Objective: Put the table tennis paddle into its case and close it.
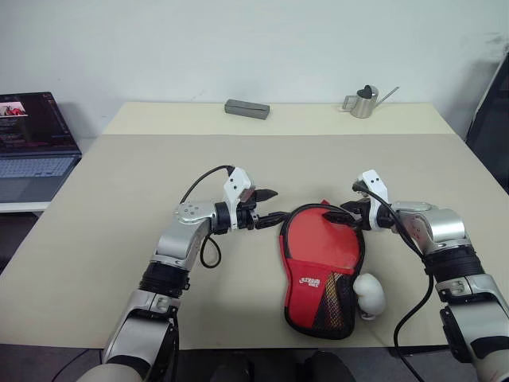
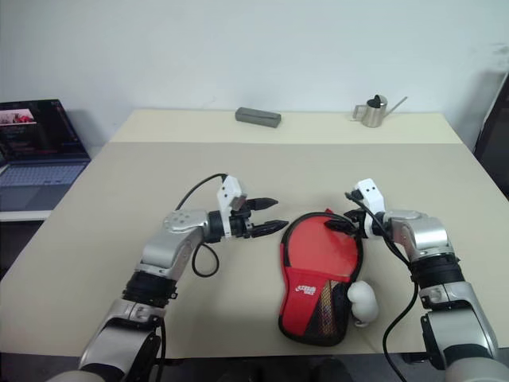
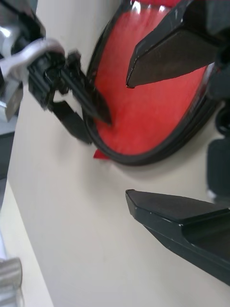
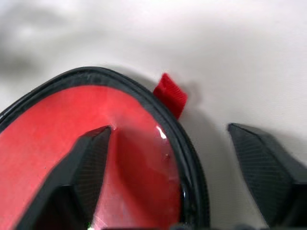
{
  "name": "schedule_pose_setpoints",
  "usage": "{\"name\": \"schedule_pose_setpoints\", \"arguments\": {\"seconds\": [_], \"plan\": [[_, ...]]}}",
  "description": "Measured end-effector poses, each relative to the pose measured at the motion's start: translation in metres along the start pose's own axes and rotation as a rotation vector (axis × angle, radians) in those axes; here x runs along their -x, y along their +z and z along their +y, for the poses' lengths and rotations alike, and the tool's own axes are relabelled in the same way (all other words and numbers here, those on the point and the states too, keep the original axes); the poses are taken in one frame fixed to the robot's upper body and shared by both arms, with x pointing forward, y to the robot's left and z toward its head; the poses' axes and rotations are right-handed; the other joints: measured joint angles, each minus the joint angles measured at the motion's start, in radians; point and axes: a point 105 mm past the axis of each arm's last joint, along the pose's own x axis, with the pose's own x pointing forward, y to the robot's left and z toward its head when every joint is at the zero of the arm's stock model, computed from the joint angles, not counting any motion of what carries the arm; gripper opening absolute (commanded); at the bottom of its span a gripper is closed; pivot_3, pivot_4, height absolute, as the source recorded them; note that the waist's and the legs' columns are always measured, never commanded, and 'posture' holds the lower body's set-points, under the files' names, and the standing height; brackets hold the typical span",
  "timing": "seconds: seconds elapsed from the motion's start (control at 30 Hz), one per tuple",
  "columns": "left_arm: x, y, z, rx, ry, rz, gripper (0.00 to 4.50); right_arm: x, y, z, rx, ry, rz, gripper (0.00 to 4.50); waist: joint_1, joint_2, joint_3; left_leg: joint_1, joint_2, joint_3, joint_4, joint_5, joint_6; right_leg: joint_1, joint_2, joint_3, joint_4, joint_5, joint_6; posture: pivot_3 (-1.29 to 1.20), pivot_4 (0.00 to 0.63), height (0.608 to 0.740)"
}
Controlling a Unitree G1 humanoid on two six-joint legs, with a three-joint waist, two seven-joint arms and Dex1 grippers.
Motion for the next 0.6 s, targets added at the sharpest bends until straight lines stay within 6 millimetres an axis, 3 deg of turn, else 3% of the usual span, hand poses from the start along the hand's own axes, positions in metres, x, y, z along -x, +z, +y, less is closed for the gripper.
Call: {"name": "schedule_pose_setpoints", "arguments": {"seconds": [0.33,0.6], "plan": [[0.008,0.003,-0.008,-0.011,-0.058,0.011,3.7,-0.004,0.005,0.004,0.069,0.042,0.0,0.04,-0.008,0.0,0.0,0.002,0.0,0.0,0.0,0.0,0.0,0.001,0.0,0.0,0.001,0.0,0.0,0.0,0.15,0.74],[0.011,-0.004,-0.016,0.002,-0.098,0.032,3.7,-0.017,0.009,0.011,0.16,0.047,-0.002,0.01,-0.027,0.001,-0.001,0.007,0.0,0.002,0.001,0.0,0.0,0.001,0.0,0.003,0.009,0.0,0.0,0.0,0.15,0.74]]}}
